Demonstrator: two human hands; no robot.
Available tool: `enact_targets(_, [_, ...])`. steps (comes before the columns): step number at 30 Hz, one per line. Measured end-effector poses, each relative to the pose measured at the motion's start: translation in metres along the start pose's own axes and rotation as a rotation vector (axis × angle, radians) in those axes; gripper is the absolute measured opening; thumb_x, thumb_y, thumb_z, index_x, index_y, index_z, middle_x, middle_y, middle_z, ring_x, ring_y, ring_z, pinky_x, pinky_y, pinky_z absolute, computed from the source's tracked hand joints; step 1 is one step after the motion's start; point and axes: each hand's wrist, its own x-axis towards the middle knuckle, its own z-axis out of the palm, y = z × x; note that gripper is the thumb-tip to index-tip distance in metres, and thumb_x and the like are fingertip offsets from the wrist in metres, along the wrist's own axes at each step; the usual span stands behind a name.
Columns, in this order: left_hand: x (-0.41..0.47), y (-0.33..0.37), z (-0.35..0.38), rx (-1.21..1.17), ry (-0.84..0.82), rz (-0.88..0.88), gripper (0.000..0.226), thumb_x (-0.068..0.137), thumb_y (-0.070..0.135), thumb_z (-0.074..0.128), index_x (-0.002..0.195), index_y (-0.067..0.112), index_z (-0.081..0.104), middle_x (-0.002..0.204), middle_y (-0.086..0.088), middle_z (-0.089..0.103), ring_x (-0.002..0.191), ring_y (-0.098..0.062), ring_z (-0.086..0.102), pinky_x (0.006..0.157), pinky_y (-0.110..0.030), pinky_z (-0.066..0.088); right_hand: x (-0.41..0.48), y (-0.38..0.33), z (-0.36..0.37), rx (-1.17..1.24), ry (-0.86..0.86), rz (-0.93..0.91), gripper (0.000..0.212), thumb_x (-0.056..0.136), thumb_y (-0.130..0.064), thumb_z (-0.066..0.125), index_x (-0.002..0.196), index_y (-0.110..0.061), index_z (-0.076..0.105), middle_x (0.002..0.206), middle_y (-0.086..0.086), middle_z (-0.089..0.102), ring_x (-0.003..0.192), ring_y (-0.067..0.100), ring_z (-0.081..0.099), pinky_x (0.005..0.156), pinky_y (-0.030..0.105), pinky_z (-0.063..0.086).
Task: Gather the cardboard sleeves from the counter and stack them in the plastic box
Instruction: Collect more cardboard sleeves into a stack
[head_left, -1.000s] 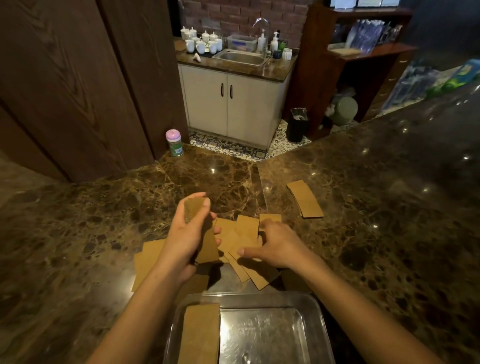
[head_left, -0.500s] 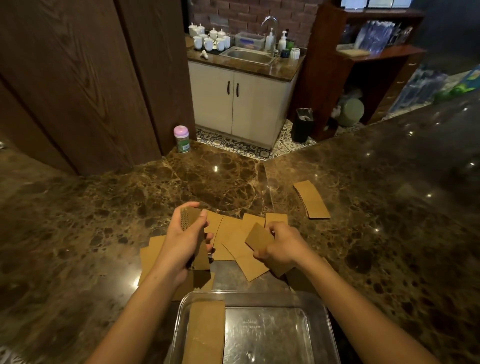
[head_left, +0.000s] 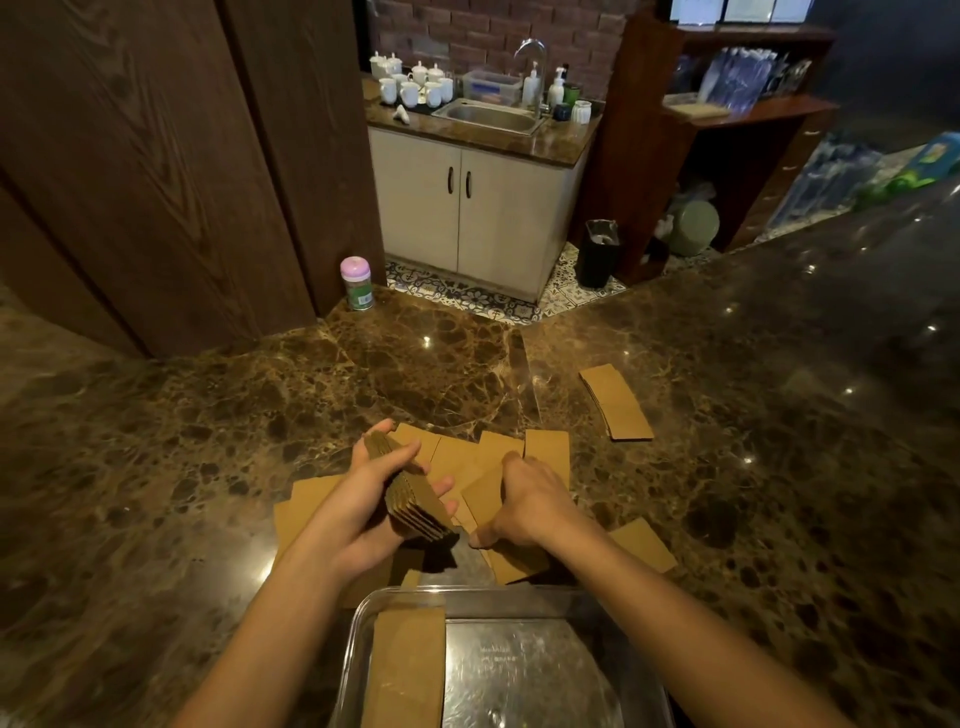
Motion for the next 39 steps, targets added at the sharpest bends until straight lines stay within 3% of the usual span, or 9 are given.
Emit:
enact_targets(6, [-0.005,-0.004,0.004,0.145,0.055,0.114,0.027,0.1,0.021,0.061,0.12,0.04,0.061,0.125,-0.025,0.064,0.104,-0.039,0.068,0.084,-0.053,0.056,-0.004,0.003,-0.008,0.17,0.024,-0.009,0.081,0.068,-0.038,0.096,0.135,-0.022,0.053,0.131,0.004,0.062,0.123,0.028,0.059,0.098,0.041,0.054])
enact_targets(11, [-0.012,-0.007,0.007,0.193,0.018,0.23,0.053,0.082,0.008,0.079,0.123,0.036,0.059,0.123,-0.027,0.066,0.092,-0.039,0.072,0.069,-0.046,0.059,-0.019,0.015,-0.04,0.721,0.101,-0.096,0.036,0.081,-0.014,0.089,0.112,-0.018,0.073,0.104,-0.002,0.078,0.1,0.016,0.073,0.099,0.046,0.058])
enact_targets(16, [-0.028,-0.008,0.026,0.248,-0.076,0.39,0.058,0.081,0.01,0.081,0.127,0.038,0.058,0.121,-0.019,0.068,0.097,-0.032,0.073,0.072,-0.042,0.06,-0.042,0.01,-0.062,1.12,0.051,-0.225,0.036,0.087,-0.005,0.081,0.121,-0.012,0.071,0.113,0.004,0.081,0.109,0.022,0.076,0.103,0.048,0.057])
enact_targets(23, [-0.044,-0.008,0.047,0.212,-0.187,0.4,0.058,0.085,0.014,0.074,0.133,0.041,0.057,0.118,-0.007,0.074,0.106,-0.028,0.071,0.086,-0.047,0.059,-0.073,-0.002,-0.064,1.176,-0.008,-0.303,0.029,0.098,-0.017,0.07,0.128,-0.017,0.069,0.116,0.003,0.08,0.109,0.022,0.075,0.099,0.046,0.059])
enact_targets(28, [-0.054,-0.013,0.053,0.264,-0.197,0.341,0.043,0.093,0.019,0.068,0.131,0.037,0.06,0.113,-0.008,0.076,0.1,-0.029,0.074,0.077,-0.045,0.062,-0.086,-0.005,-0.064,0.865,0.047,-0.388,0.023,0.105,-0.029,0.06,0.124,-0.025,0.071,0.111,-0.004,0.079,0.103,0.013,0.075,0.098,0.044,0.059])
enact_targets(31, [-0.056,-0.013,0.052,0.262,-0.213,0.354,0.052,0.088,0.011,0.069,0.128,0.045,0.062,0.119,-0.012,0.073,0.101,-0.035,0.071,0.083,-0.052,0.059,-0.091,0.004,-0.071,0.658,0.179,-0.468,0.017,0.104,-0.034,0.06,0.11,-0.028,0.076,0.1,-0.007,0.079,0.093,0.009,0.073,0.087,0.039,0.059])
enact_targets(34, [-0.063,-0.012,0.053,0.138,-0.246,0.263,0.052,0.081,0.005,0.069,0.123,0.035,0.064,0.114,-0.023,0.066,0.078,-0.031,0.069,0.064,-0.044,0.059,-0.104,0.016,-0.082,0.622,0.405,-0.655,0.013,0.099,-0.029,0.068,0.107,-0.035,0.077,0.097,-0.016,0.078,0.094,0.004,0.073,0.08,0.024,0.058])
enact_targets(37, [-0.071,-0.014,0.055,0.131,-0.297,0.19,0.038,0.082,0.016,0.071,0.117,0.029,0.064,0.101,-0.021,0.064,0.072,-0.03,0.067,0.06,-0.04,0.055,-0.12,0.021,-0.083,0.508,0.622,-0.911,0.024,0.09,-0.011,0.08,0.112,-0.021,0.08,0.104,-0.012,0.08,0.096,0.003,0.074,0.082,0.02,0.058])
enact_targets(39, [-0.074,-0.018,0.058,0.16,-0.306,0.186,0.035,0.084,0.023,0.072,0.117,0.029,0.064,0.097,-0.019,0.068,0.074,-0.031,0.067,0.062,-0.039,0.054,-0.127,0.022,-0.079,0.526,0.643,-0.908,0.026,0.089,-0.009,0.08,0.113,-0.017,0.079,0.102,-0.012,0.079,0.092,-0.001,0.074,0.079,0.014,0.056])
